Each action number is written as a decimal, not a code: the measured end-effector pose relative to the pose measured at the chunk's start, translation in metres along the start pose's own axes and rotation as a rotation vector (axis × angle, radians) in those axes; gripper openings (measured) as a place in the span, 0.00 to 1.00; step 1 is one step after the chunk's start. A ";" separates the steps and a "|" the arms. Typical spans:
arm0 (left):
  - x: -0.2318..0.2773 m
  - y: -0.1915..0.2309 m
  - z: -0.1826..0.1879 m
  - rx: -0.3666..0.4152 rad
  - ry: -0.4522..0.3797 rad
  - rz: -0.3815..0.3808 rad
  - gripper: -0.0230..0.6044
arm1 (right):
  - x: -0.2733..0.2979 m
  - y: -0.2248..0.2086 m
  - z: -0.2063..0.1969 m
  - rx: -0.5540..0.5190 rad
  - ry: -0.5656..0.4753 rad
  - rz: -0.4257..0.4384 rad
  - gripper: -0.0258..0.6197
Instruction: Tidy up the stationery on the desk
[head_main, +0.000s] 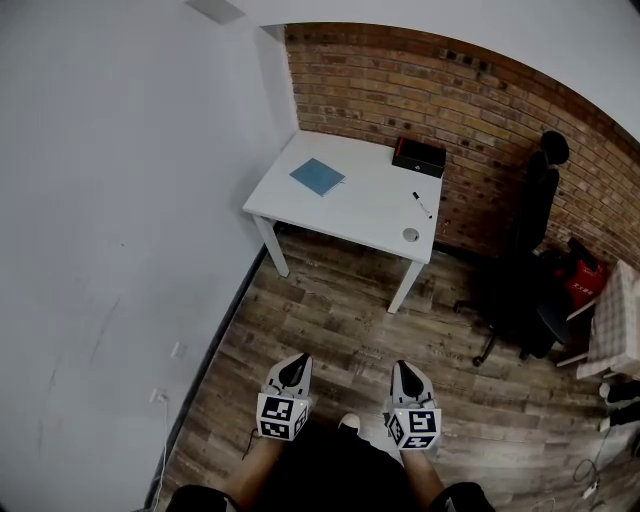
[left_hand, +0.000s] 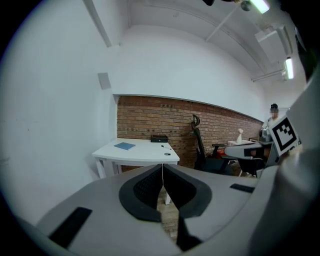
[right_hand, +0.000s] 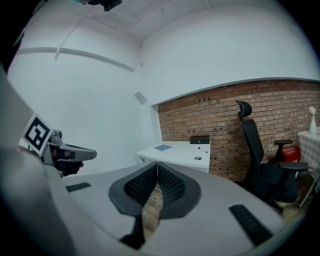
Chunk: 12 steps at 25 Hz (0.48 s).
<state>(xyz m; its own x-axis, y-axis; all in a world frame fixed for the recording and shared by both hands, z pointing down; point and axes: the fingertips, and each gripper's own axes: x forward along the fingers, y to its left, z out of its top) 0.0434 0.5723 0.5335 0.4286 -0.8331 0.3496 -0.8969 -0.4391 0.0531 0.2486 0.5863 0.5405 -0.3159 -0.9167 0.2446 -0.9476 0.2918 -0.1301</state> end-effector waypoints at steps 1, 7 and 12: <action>0.002 0.001 0.000 0.002 0.003 0.003 0.06 | 0.003 -0.001 0.000 0.003 0.001 0.001 0.08; 0.018 0.011 0.005 -0.012 -0.001 0.010 0.06 | 0.018 -0.005 0.003 -0.019 0.011 0.004 0.08; 0.045 0.021 0.013 -0.009 -0.007 -0.012 0.06 | 0.043 -0.012 0.011 -0.022 0.005 -0.010 0.08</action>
<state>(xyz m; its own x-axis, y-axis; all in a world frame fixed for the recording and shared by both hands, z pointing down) 0.0459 0.5209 0.5379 0.4400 -0.8303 0.3420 -0.8926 -0.4460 0.0656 0.2468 0.5399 0.5417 -0.3065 -0.9183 0.2504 -0.9515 0.2886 -0.1062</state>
